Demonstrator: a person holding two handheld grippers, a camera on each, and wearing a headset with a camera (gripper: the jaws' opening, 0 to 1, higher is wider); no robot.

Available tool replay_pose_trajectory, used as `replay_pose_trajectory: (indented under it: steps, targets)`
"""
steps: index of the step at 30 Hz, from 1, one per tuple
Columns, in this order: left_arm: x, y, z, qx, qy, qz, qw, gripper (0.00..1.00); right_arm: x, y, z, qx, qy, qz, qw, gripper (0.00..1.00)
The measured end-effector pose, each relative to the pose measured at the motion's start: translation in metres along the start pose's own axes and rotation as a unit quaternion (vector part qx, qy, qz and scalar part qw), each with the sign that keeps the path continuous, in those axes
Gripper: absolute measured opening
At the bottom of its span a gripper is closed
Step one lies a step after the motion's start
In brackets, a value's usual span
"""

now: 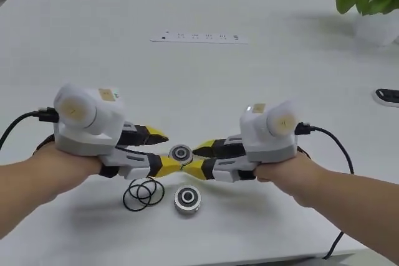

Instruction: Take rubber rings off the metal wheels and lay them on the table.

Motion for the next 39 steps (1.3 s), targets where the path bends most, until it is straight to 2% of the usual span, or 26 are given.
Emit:
replay_pose_trajectory:
  steps: [13,19,29,39]
  targets:
    - [0.006,-0.003,0.0,0.003,-0.007,-0.01,0.9999,0.31,0.0,-0.002,0.001,0.005,-0.003,0.001,1.0,0.2]
    - [0.011,-0.007,0.004,0.017,-0.017,-0.025,0.9994,0.25,0.0,-0.002,0.002,0.007,-0.004,0.002,1.0,0.19]
    - [0.013,-0.006,-0.002,0.018,-0.005,-0.026,0.9995,0.18,0.001,-0.002,0.001,0.007,-0.002,0.004,1.0,0.19]
    - [0.017,-0.006,-0.002,0.034,0.004,-0.03,0.9989,0.15,0.002,-0.002,0.002,0.006,-0.004,0.007,0.9999,0.2]
Point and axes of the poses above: the centre of the closed fingertips' face, and the gripper's own axes: x roughly forward along the fingers, z roughly to its right, y roughly out of its top, the point moved 2 cm from there along -x, roughly backward along the fingers, and after that the axes turned 15 degrees about z, right-handed, at the moved point
